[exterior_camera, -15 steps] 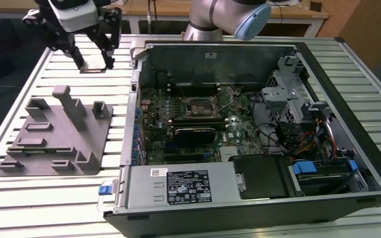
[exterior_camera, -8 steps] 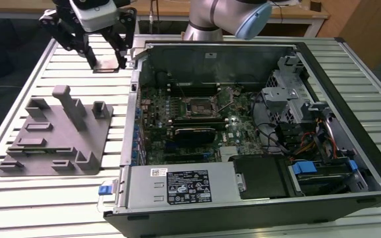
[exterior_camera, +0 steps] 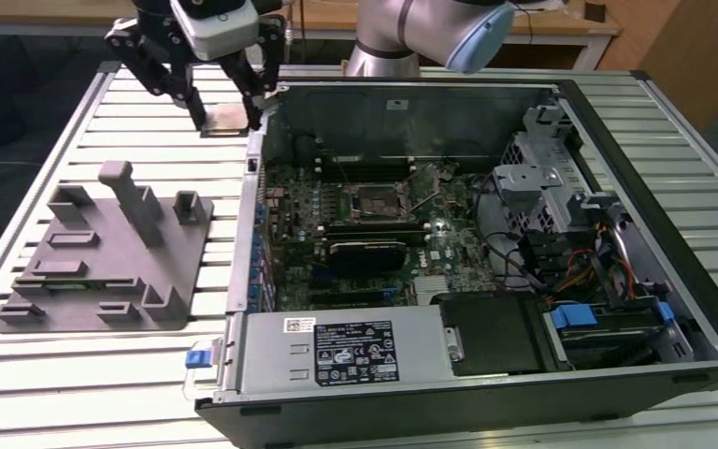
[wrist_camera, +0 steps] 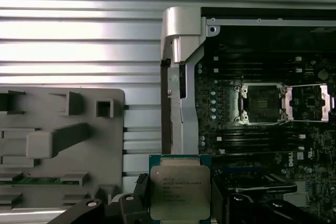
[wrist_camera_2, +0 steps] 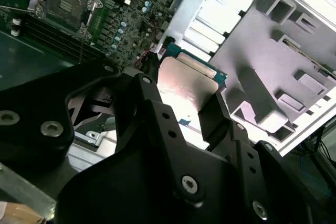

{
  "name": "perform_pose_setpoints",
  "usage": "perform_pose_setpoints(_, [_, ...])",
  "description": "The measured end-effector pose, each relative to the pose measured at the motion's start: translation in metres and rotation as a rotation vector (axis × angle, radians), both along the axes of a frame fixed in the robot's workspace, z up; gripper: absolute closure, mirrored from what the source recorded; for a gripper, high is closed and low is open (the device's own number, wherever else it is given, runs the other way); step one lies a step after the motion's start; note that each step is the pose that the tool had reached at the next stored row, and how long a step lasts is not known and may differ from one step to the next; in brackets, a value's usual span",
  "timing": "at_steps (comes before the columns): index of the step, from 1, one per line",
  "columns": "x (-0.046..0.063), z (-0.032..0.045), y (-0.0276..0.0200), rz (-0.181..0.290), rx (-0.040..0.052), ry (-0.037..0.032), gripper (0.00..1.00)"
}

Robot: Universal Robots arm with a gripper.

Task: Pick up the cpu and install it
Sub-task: 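Pick up the cpu and move it towards the insertion slot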

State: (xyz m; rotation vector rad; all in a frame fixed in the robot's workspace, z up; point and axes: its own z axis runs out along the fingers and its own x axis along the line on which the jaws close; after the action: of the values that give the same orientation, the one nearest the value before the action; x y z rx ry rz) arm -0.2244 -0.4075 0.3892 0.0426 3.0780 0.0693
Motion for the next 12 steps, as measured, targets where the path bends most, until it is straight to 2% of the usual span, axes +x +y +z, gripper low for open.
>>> perform_pose_setpoints(12, [0.033, 0.0, 0.0004, 0.0, 0.0, 0.0, 0.45])
